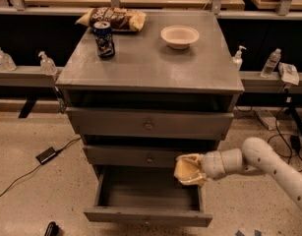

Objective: Place sponge into bottom drawer

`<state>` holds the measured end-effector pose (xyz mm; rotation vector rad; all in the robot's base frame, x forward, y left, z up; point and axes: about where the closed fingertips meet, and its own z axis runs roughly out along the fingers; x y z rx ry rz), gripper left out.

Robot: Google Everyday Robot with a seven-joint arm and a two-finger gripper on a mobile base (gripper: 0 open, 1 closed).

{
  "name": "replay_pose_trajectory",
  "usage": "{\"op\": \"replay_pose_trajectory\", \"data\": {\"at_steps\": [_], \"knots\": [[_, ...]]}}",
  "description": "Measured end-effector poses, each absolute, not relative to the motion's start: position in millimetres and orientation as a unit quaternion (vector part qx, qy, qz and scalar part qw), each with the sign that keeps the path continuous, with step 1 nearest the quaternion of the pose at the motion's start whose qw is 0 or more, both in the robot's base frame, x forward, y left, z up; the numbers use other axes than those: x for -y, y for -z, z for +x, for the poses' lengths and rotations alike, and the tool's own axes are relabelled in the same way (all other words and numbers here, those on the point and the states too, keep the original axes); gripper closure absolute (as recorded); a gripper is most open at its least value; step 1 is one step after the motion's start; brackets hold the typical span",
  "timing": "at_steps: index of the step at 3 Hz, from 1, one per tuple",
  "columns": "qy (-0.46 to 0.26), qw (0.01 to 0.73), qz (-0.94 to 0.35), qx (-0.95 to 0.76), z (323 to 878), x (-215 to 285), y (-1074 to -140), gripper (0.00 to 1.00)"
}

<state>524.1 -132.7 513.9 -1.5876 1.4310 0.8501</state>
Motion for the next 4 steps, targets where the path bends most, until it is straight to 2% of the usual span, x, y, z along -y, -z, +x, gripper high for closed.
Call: {"op": "replay_pose_trajectory", "data": {"at_steps": [1, 2, 4], "knots": [[-0.357, 0.437, -0.617, -0.548, 523.8, 107.3, -402.4, 1.0], [-0.383, 0.431, -0.605, -0.549, 521.1, 91.8, -317.6, 1.0], [-0.404, 0.458, -0.57, -0.55, 544.1, 79.1, -285.8, 1.0]]}}
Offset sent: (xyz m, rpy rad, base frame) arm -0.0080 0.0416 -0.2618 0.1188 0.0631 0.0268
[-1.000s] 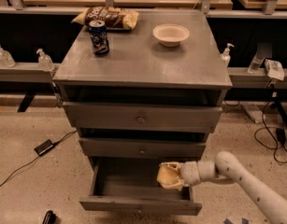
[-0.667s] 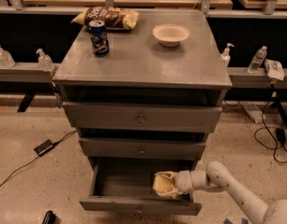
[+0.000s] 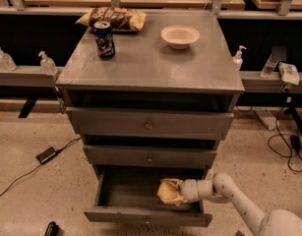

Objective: Place sponge into bottom drawer

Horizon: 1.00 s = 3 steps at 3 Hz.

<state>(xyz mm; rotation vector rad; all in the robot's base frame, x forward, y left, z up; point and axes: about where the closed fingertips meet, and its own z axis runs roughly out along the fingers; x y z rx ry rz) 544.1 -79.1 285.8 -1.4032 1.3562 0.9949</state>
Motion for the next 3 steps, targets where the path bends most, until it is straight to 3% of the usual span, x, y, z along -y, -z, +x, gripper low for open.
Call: {"op": "replay_pose_trajectory", "data": {"at_steps": [1, 3], "knots": [[-0.408, 0.469, -0.545, -0.563, 562.3, 75.5, -278.8, 1.0], [-0.384, 0.449, -0.53, -0.608, 583.3, 61.6, -249.6, 0.6]]}}
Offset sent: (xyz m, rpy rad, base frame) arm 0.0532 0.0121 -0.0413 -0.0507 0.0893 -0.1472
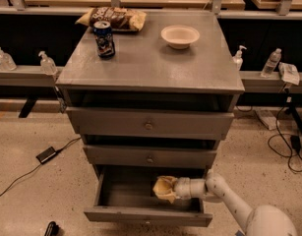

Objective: Place sponge into bottom drawer

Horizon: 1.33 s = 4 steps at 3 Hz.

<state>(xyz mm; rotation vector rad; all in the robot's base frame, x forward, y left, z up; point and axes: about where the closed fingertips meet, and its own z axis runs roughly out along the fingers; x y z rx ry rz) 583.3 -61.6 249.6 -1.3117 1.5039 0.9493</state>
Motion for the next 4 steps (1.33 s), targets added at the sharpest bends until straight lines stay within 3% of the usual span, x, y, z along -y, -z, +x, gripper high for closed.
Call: {"op": "replay_pose_trajectory", "data": {"at_steps": [2, 3, 4], "knots": [[-0.359, 0.436, -0.514, -0.645, 585.6, 50.5, -223.9, 0.12], [-0.361, 0.435, -0.514, -0.645, 585.0, 48.0, -222.8, 0.0], [-0.361, 0.435, -0.514, -0.645, 585.0, 48.0, -222.8, 0.0]]}}
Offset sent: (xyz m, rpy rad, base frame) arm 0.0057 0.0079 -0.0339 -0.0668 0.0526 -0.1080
